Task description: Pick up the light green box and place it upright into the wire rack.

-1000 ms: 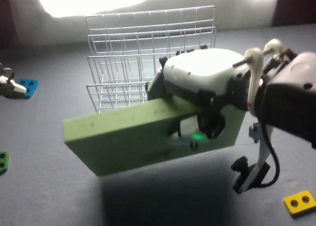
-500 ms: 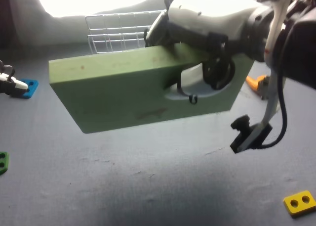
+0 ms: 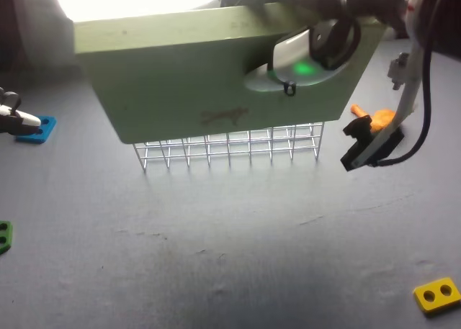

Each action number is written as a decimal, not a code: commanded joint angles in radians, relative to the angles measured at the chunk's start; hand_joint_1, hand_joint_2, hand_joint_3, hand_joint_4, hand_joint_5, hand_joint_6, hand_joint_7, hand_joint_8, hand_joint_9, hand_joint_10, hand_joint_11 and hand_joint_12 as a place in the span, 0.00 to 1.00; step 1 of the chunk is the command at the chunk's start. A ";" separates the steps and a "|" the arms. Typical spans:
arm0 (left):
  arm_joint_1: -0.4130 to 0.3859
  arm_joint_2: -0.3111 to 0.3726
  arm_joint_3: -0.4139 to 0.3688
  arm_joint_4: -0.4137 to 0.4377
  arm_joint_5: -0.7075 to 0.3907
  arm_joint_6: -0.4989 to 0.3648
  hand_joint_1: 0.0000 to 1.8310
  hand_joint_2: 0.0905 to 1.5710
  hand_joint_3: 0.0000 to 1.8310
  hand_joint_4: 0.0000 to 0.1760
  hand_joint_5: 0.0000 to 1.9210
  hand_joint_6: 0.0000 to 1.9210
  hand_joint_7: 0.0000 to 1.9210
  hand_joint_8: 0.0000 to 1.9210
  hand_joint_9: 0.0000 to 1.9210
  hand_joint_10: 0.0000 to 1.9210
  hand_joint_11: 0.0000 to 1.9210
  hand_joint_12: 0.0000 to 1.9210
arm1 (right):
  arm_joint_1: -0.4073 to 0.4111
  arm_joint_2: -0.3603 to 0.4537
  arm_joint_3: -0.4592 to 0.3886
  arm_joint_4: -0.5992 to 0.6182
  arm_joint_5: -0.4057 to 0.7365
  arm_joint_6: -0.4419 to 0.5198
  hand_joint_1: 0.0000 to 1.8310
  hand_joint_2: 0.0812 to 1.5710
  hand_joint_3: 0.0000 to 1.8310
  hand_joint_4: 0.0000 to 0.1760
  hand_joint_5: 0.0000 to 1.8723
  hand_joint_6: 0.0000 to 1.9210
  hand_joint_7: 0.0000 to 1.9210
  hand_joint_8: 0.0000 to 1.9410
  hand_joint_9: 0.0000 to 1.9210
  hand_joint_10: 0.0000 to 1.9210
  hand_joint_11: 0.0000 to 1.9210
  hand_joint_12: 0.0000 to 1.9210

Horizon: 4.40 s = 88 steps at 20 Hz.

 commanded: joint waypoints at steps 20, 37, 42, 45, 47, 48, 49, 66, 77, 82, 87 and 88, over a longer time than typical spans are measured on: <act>-0.012 0.001 0.006 0.010 0.082 0.003 0.19 0.83 0.00 0.00 0.07 0.00 0.10 0.00 0.11 0.00 0.00 0.41 | -0.002 -0.117 0.200 -0.040 -0.039 0.077 0.66 0.74 0.00 0.00 0.51 0.49 0.42 0.74 0.32 0.75 0.23 0.99; -0.012 0.000 0.009 0.010 0.083 0.006 0.17 0.85 0.00 0.00 0.06 0.00 0.10 0.00 0.11 0.00 0.00 0.41 | 0.012 -0.156 0.238 -0.086 -0.053 0.224 0.74 0.74 0.00 0.00 0.48 0.51 0.42 0.68 0.35 0.81 0.27 0.98; -0.013 0.000 0.009 0.010 0.083 0.006 0.17 0.85 0.00 0.00 0.06 0.00 0.09 0.00 0.10 0.00 0.00 0.38 | -0.001 -0.152 0.230 -0.088 -0.044 0.201 0.74 0.75 0.00 0.00 0.46 0.54 0.42 0.69 0.35 0.82 0.25 0.95; -0.013 0.000 0.011 0.010 0.083 0.006 0.17 0.85 0.00 0.00 0.06 0.00 0.10 0.00 0.11 0.00 0.00 0.40 | -0.017 -0.157 0.231 -0.089 -0.036 0.187 0.74 0.75 0.00 0.00 0.48 0.49 0.42 0.71 0.34 0.81 0.24 0.98; -0.013 0.000 0.012 0.010 0.083 0.006 0.17 0.85 0.00 0.00 0.07 0.00 0.10 0.00 0.11 0.00 0.00 0.42 | -0.026 -0.164 0.237 -0.089 -0.026 0.183 0.74 0.75 0.00 0.00 0.47 0.51 0.43 0.70 0.34 0.81 0.24 0.98; -0.013 0.000 0.012 0.010 0.083 0.006 0.18 0.85 0.00 0.00 0.07 0.00 0.10 0.00 0.11 0.00 0.00 0.42 | -0.028 -0.167 0.241 -0.089 -0.026 0.186 0.74 0.75 0.00 0.00 0.47 0.52 0.42 0.71 0.34 0.81 0.24 0.98; -0.013 0.000 0.012 0.010 0.083 0.007 0.18 0.85 0.00 0.00 0.07 0.00 0.10 0.00 0.11 0.00 0.00 0.42 | -0.030 -0.169 0.245 -0.089 -0.025 0.190 0.74 0.75 0.00 0.00 0.47 0.52 0.42 0.71 0.34 0.81 0.24 0.98; -0.012 -0.001 0.013 0.010 0.083 0.008 0.15 0.86 0.00 0.00 0.06 0.00 0.09 0.00 0.10 0.00 0.00 0.41 | -0.067 -0.193 0.293 -0.107 -0.033 0.210 0.74 0.76 0.00 0.00 0.46 0.53 0.41 0.71 0.35 0.82 0.26 0.96; -0.009 -0.001 0.013 0.010 0.083 0.008 0.19 0.85 0.00 0.00 0.10 0.01 0.13 0.01 0.13 0.01 0.00 0.46 | -0.076 -0.185 0.283 -0.110 -0.050 0.207 0.74 0.74 0.00 0.00 0.48 0.51 0.44 0.66 0.37 0.80 0.28 1.00; -0.008 -0.001 0.013 0.010 0.083 0.008 0.18 0.85 0.00 0.00 0.09 0.00 0.13 0.00 0.13 0.00 0.00 0.45 | -0.070 -0.182 0.269 -0.110 -0.050 0.207 0.74 0.74 0.00 0.00 0.47 0.52 0.45 0.66 0.36 0.80 0.28 1.00; -0.008 -0.001 0.011 0.010 0.083 0.008 0.18 0.85 0.00 0.00 0.09 0.00 0.13 0.00 0.13 0.00 0.00 0.45 | -0.060 -0.174 0.249 -0.110 -0.042 0.200 0.74 0.74 0.00 0.00 0.47 0.52 0.45 0.66 0.36 0.80 0.28 1.00; -0.009 -0.001 0.011 0.010 0.083 0.008 0.18 0.85 0.00 0.00 0.09 0.00 0.13 0.00 0.13 0.00 0.00 0.45 | -0.061 -0.171 0.247 -0.110 -0.041 0.199 0.74 0.74 0.00 0.00 0.47 0.52 0.45 0.66 0.36 0.80 0.28 1.00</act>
